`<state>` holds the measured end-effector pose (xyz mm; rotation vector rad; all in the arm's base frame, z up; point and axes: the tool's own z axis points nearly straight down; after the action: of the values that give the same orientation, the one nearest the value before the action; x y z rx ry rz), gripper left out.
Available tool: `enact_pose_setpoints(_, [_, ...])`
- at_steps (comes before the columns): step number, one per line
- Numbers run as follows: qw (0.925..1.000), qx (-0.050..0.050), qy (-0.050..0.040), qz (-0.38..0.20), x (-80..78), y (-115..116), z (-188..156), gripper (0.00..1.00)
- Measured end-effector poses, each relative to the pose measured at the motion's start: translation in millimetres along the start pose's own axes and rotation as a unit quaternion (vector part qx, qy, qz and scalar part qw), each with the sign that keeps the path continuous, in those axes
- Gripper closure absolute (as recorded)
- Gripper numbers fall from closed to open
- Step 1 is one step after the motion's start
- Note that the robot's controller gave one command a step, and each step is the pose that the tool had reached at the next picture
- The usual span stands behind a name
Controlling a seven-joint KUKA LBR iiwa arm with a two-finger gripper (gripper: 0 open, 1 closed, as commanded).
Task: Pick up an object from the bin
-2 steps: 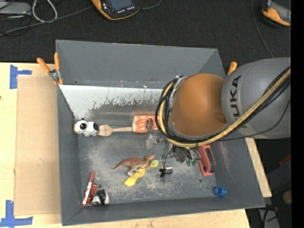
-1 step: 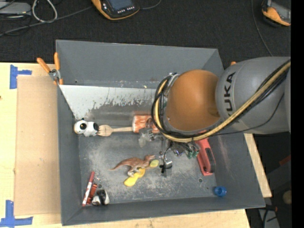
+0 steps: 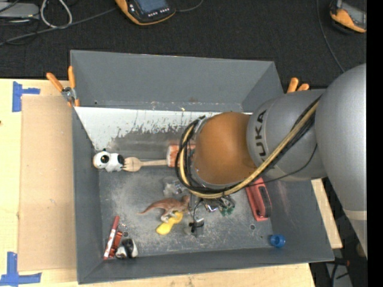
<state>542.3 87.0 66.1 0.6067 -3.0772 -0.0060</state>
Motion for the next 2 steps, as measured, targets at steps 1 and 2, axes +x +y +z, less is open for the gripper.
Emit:
enact_pose_setpoints(1, [0.9926,0.002,-0.0076,-0.121,-9.1,9.0,-3.5,1.0])
enact_pose_setpoints(2, [0.9926,0.002,-0.0076,-0.121,-9.0,8.9,-3.4,1.0])
